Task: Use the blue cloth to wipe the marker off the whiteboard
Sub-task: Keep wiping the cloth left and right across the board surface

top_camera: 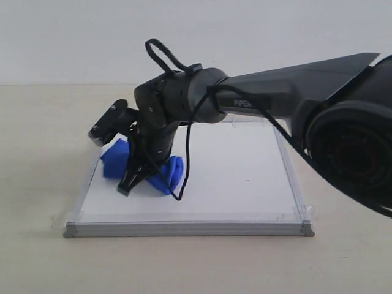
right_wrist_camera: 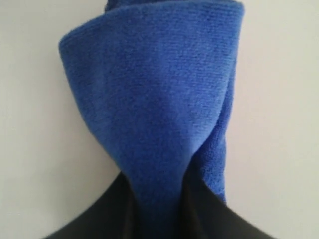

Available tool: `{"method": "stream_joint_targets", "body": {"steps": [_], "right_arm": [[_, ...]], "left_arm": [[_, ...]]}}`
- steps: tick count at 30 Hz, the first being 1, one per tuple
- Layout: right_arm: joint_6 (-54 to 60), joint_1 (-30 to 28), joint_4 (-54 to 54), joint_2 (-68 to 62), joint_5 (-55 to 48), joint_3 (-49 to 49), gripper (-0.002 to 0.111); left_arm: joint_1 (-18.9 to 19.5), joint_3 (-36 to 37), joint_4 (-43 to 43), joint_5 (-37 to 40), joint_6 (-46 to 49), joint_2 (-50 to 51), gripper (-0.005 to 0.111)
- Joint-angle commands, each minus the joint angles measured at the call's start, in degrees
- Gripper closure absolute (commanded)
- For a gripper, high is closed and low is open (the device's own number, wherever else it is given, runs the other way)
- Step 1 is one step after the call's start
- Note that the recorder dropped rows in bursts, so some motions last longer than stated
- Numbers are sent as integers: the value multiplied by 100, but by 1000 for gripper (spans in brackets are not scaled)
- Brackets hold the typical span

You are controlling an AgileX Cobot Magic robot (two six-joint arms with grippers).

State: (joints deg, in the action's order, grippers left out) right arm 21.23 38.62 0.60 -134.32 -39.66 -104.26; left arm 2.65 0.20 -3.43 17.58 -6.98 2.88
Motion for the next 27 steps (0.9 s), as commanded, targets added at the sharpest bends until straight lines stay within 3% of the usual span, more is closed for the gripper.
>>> {"method": "stream_joint_targets", "body": {"steps": [1,9,11,14,22,27], "right_arm": [[36,84,-104,-102,33,-171,108],[-3137,-291,3139,-115,-393,-268,108],[-3353,-291,3429,-115,-510,-268,108],[-3058,-190,2928,-115,-357,-268,108],[367,188,-885,-105,-216,-301,108],[-280,-49,-875,-124,-245,-671,108]], "left_arm": [[8,-20,40,-65,21,-24,102],[8,-20,40,-65,21,-24,102],[8,-20,40,-65,21,-24,102],[8,-20,40,-65,21,-24,102],[8,-20,40,-65,21,-24,102],[8,-20,40,-65,21,-24,102]]}}
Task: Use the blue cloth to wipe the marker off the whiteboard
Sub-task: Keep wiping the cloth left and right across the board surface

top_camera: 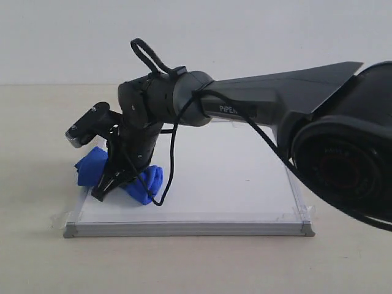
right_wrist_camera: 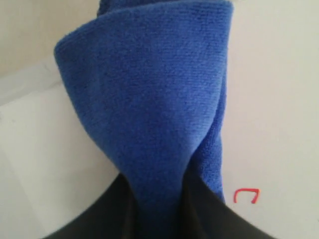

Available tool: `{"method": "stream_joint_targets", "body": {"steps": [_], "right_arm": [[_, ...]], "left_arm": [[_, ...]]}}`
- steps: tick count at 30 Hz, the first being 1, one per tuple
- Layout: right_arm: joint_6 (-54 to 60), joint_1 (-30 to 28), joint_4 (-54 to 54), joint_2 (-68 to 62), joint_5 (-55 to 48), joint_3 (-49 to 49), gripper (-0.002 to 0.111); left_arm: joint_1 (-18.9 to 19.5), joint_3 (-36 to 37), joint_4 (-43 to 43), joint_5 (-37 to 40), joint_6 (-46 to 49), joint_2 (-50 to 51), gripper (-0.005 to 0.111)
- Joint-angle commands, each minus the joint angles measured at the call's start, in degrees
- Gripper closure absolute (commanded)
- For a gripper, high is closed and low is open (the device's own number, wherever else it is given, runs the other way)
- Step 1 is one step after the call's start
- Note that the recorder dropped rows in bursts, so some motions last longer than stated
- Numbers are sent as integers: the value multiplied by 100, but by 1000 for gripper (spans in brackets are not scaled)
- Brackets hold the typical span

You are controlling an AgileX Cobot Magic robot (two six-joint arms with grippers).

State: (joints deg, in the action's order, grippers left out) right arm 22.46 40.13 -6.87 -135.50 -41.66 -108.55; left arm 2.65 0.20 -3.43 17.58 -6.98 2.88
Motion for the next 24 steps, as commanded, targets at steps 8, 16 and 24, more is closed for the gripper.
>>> {"method": "stream_joint_targets", "body": {"steps": [8,16,24], "right_arm": [[-3156,-616,2771,-10,-527,-352,108],[-2314,-277,2118,-344,-493,-352,108],[136,-299,-690,-215,-1221,-440,108]], "left_arm": [[8,-20,40,-65,21,-24,102],[8,-20,40,-65,21,-24,102],[8,-20,40,-65,21,-24,102]]}}
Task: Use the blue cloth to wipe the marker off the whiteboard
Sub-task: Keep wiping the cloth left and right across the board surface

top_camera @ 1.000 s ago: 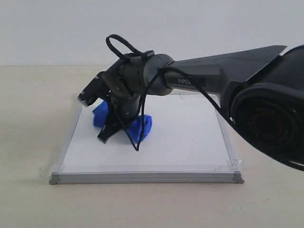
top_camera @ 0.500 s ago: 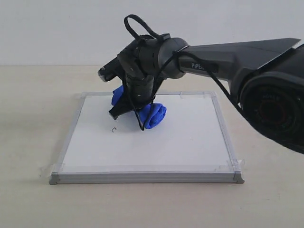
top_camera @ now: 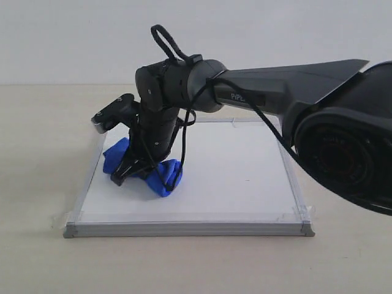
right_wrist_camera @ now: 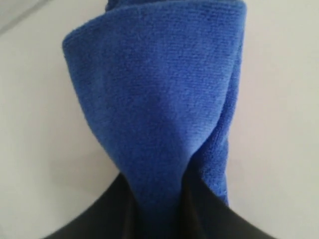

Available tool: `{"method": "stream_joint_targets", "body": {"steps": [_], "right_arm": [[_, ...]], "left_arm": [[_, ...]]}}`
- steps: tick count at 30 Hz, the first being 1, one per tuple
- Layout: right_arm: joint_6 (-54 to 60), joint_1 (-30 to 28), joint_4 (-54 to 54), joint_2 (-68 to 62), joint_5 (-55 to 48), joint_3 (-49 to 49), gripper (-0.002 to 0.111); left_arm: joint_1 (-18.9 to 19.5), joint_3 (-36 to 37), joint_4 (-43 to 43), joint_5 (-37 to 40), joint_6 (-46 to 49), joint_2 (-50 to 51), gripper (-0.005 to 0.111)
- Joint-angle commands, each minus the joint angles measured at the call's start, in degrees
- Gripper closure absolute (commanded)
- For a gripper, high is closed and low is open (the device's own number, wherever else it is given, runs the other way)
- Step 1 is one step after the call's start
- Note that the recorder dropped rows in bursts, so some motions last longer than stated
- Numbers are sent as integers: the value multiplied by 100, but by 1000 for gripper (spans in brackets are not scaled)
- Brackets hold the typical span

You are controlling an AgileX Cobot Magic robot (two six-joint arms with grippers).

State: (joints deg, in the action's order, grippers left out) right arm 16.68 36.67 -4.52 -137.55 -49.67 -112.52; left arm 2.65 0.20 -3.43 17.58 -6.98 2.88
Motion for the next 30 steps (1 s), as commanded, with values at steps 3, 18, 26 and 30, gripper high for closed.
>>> {"method": "stream_joint_targets", "body": {"steps": [3,18,26,30], "right_arm": [[290,-36,-248,-10,9,-83,108],[131,150,-161,-134,209,-83,108],[-362,149,736,-200,224,-300,108],[-2217,51,3522,-367,-89,-300,108]], "left_arm": [[8,-20,40,-65,21,-24,102],[8,-20,40,-65,21,-24,102],[8,-20,40,-65,21,-24,102],[8,-20,40,-65,21,-24,102]]}}
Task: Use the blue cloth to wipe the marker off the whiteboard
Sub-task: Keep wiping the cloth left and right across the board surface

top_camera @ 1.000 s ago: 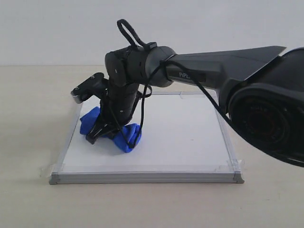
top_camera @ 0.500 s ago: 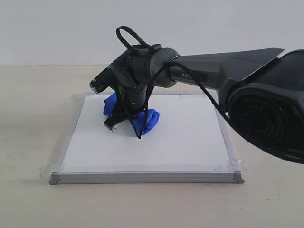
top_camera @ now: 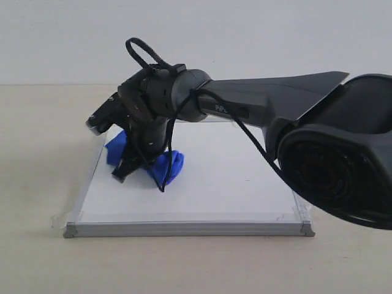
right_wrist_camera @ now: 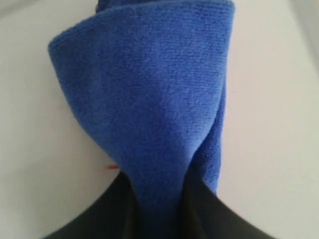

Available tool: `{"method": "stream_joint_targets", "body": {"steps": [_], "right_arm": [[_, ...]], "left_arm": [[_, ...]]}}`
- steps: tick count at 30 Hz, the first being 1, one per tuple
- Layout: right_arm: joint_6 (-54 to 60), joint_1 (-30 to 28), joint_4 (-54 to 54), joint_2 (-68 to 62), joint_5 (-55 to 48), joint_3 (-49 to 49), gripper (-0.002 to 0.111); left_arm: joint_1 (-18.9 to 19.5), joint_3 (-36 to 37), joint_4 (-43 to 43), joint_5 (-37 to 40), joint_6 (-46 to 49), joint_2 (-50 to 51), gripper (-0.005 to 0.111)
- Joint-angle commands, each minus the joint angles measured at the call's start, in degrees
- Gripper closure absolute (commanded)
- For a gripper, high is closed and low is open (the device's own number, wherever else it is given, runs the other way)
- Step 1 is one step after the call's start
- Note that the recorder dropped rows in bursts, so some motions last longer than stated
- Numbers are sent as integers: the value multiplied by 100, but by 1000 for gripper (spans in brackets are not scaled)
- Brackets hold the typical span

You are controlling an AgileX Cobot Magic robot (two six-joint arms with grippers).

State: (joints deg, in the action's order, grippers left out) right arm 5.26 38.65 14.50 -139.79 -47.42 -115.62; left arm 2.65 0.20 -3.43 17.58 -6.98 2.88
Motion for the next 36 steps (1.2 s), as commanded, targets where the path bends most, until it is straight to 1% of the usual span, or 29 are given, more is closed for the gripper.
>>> {"method": "stream_joint_targets", "body": {"steps": [1,2,4,7,8,9,10,13,15,19,20,21,25,27,30,32,34,36], "right_arm": [[-1097,-147,1655,-143,-342,10,108],[-1084,-147,1555,-143,-331,10,108],[-690,-30,1092,-129,-278,10,108],[982,316,-386,-119,-124,10,108],[1362,370,-824,-119,-23,10,108],[1968,375,-1483,-119,75,-23,108],[2178,362,-1780,-134,123,-42,108],[2091,197,-1669,-134,355,-42,108],[1549,50,-1120,-134,439,-42,108],[-398,-225,1028,-134,189,-42,108],[-737,-251,1372,-134,83,-42,108],[-829,-265,1486,-134,31,-42,108],[-526,-143,1211,-142,-38,-42,108],[39,-33,577,-142,-38,-42,108],[1457,163,-905,-129,-153,-42,108],[2178,286,-1556,-85,-300,-42,108],[2404,321,-1731,-6,-340,-42,108],[2319,236,-1617,76,-329,-42,108]], "left_arm": [[8,-20,40,-65,21,-24,102],[8,-20,40,-65,21,-24,102],[8,-20,40,-65,21,-24,102],[8,-20,40,-65,21,-24,102],[8,-20,40,-65,21,-24,102],[8,-20,40,-65,21,-24,102],[8,-20,40,-65,21,-24,102],[8,-20,40,-65,21,-24,102],[8,-20,40,-65,21,-24,102],[8,-20,40,-65,21,-24,102],[8,-20,40,-65,21,-24,102],[8,-20,40,-65,21,-24,102],[8,-20,40,-65,21,-24,102],[8,-20,40,-65,21,-24,102],[8,-20,40,-65,21,-24,102],[8,-20,40,-65,21,-24,102],[8,-20,40,-65,21,-24,102],[8,-20,40,-65,21,-24,102]]}}
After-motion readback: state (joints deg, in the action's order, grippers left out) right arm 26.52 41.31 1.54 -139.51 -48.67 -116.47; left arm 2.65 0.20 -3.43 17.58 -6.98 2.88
